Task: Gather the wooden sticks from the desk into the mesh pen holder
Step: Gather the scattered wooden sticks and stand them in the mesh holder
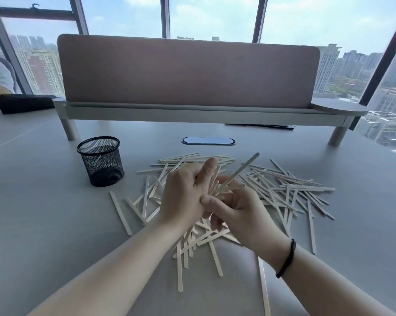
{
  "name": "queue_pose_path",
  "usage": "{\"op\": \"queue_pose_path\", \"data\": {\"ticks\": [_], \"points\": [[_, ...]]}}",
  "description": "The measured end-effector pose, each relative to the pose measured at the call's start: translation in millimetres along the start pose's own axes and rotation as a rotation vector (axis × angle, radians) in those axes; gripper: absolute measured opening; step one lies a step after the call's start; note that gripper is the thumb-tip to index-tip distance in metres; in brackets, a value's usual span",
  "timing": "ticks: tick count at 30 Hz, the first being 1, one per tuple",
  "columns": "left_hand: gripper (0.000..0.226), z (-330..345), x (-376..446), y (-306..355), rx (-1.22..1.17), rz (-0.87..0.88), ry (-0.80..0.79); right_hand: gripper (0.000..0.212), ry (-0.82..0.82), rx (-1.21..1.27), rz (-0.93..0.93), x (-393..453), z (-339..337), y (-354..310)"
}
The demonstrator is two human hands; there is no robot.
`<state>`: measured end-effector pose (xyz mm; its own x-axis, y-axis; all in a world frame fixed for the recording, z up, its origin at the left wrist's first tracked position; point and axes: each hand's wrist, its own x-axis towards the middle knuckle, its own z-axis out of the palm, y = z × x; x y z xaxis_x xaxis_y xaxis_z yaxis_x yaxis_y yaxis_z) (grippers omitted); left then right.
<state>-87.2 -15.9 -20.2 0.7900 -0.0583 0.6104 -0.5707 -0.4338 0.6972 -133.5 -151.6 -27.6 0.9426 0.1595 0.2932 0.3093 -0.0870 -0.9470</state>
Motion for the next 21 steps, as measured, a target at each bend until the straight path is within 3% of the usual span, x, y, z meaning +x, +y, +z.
{"op": "queue_pose_path", "data": {"ticks": [7, 12, 15, 21], "points": [[0.064, -2.6, 3.1, 6.2, -0.004, -0.036, 0.028, 0.058, -0.013, 0.27, 0.058, -2.9, 3.3, -7.6], [0.075, -1.8, 2.8, 9.2, -0.046, -0.116, -0.131, 0.049, -0.012, 0.299, 0.038, -2.8, 1.3, -8.1], [0.071, -2.9, -1.4, 8.3, -0.073, -0.192, -0.203, 0.04, -0.01, 0.273, 0.043, -1.4, -0.4, -7.0], [0.069, -3.6, -8.4, 6.2, -0.144, -0.166, -0.281, 0.017, 0.051, 0.09, 0.005, -0.7, -2.4, -3.1]]}}
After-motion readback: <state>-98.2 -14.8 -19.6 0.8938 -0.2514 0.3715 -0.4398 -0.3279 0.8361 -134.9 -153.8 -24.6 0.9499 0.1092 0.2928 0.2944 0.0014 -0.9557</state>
